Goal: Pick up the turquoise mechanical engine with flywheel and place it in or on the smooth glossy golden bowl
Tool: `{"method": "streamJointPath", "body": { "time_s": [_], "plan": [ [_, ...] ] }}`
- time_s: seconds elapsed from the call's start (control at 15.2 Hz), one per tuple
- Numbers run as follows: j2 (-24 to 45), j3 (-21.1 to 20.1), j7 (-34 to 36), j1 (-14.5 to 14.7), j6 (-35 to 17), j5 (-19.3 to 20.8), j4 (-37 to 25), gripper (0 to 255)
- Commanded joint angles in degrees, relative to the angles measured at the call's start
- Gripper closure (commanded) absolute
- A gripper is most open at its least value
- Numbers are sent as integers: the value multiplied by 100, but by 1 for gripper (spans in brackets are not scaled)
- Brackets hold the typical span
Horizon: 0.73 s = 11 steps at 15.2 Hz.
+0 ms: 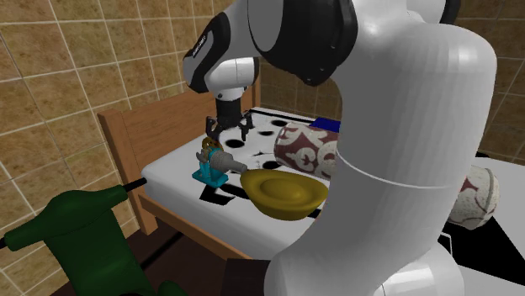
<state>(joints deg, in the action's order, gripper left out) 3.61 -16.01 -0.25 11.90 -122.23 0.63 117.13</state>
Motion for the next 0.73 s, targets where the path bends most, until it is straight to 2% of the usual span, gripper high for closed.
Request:
{"method": "streamJointPath", "body": {
  "time_s": [0.0,0.2,0.66],
  "plan": [
    [366,-70,29,89,-121,112,-253,0],
    [915,-157,104,258,-213,304,-712,0],
    [1197,-122,181,295,-675,421,-518,0]
  ]
}}
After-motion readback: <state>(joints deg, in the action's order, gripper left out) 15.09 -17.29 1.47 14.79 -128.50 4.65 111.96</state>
